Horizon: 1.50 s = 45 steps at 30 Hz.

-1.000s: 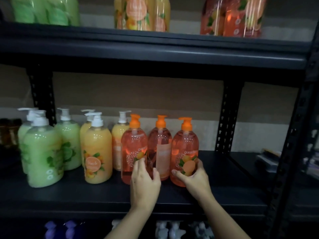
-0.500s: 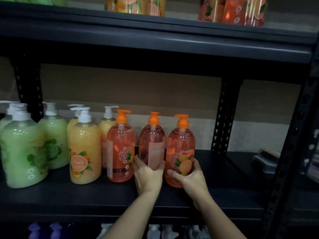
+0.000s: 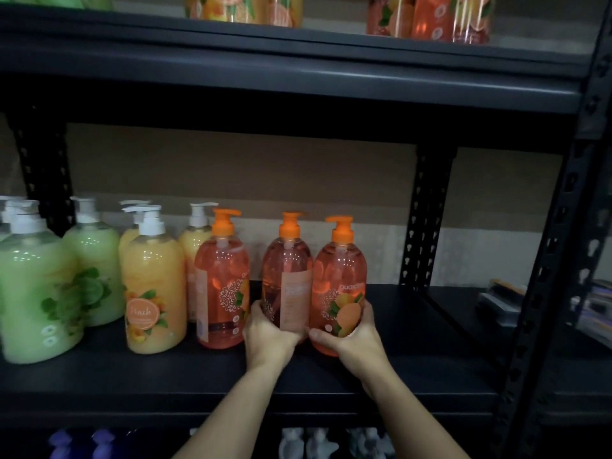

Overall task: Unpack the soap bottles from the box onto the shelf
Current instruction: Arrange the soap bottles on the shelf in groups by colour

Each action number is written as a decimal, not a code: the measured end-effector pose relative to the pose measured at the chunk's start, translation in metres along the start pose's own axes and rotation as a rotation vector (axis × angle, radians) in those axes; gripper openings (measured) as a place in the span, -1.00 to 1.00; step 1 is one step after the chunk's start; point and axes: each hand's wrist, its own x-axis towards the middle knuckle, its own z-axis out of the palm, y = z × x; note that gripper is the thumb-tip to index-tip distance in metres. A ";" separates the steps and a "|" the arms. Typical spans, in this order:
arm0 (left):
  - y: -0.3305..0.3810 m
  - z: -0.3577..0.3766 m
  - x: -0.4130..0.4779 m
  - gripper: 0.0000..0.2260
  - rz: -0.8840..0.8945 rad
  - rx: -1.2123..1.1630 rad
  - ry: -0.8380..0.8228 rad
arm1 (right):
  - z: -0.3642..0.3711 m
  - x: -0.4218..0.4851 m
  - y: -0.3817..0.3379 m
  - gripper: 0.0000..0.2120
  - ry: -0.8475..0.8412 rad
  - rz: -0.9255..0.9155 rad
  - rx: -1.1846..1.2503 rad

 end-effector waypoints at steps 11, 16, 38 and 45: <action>-0.001 0.004 -0.001 -0.24 0.038 -0.003 -0.013 | -0.018 0.014 0.003 -0.09 0.076 0.069 -0.193; -0.002 0.006 0.001 -0.20 0.053 0.001 -0.012 | -0.058 0.027 0.011 -0.10 0.127 0.112 -0.252; 0.003 0.007 -0.001 -0.25 0.001 0.039 -0.042 | -0.106 0.054 0.046 0.00 0.141 0.105 -0.158; 0.016 0.026 -0.003 -0.28 -0.073 0.048 -0.030 | -0.106 0.057 0.050 0.01 0.140 0.098 -0.153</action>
